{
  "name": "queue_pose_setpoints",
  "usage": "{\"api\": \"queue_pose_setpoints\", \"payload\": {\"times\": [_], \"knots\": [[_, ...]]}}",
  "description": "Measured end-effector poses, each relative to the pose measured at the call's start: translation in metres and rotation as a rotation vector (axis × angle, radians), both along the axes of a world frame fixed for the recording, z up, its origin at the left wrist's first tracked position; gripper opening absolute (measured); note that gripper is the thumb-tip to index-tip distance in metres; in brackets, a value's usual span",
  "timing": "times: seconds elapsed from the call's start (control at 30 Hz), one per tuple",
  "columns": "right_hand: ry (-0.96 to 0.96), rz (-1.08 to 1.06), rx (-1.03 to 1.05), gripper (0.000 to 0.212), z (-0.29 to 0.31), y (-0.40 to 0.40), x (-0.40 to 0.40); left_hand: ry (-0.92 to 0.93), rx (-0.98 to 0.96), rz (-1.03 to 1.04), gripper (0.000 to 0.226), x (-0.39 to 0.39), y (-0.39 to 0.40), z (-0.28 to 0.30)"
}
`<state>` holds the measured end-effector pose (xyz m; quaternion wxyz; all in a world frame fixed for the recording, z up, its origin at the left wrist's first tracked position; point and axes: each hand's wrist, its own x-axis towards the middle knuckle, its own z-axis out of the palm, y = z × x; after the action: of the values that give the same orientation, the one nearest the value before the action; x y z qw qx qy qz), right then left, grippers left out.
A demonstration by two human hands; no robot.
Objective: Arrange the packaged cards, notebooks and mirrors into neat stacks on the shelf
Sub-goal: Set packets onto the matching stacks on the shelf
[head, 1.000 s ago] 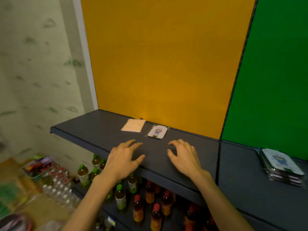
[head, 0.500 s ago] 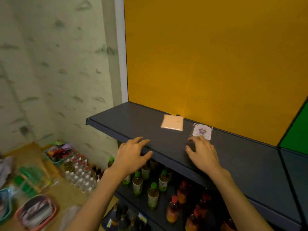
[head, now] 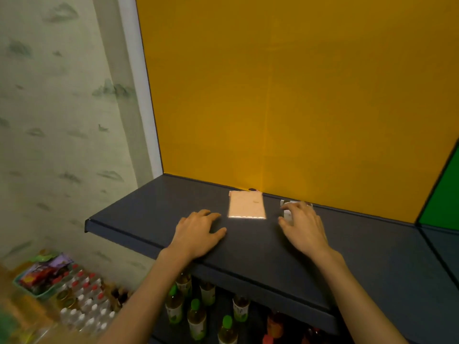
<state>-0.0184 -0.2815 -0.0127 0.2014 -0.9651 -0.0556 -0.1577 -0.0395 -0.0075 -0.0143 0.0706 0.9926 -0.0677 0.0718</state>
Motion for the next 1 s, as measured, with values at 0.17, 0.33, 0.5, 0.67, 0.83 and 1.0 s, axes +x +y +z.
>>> {"api": "queue_pose_setpoints", "payload": {"times": [0.17, 0.33, 0.5, 0.67, 0.83, 1.0], "knots": [[0.066, -0.156, -0.030, 0.041, -0.004, -0.016, 0.021, -0.019, 0.003, 0.013, 0.061, 0.046, -0.023, 0.002], [0.141, -0.269, -0.044, 0.051, -0.012, -0.021, 0.026, 0.127, 0.018, 0.167, 0.095, 0.080, -0.047, -0.008], [0.209, -0.412, -0.066, 0.077, -0.015, -0.018, 0.028, 0.175, -0.015, 0.245, 0.119, 0.101, -0.058, -0.012], [0.284, -0.500, -0.053, 0.097, -0.012, -0.006, 0.028, 0.163, -0.110, 0.211, 0.107, 0.110, -0.060, -0.017], [0.340, -0.553, -0.086, 0.108, -0.015, 0.007, 0.030, 0.301, -0.242, 0.211, 0.106, 0.125, -0.049, -0.010], [0.383, -0.648, -0.067, 0.108, -0.015, 0.013, 0.028, 0.439, -0.288, 0.191, 0.101, 0.143, -0.029, -0.003]]}}
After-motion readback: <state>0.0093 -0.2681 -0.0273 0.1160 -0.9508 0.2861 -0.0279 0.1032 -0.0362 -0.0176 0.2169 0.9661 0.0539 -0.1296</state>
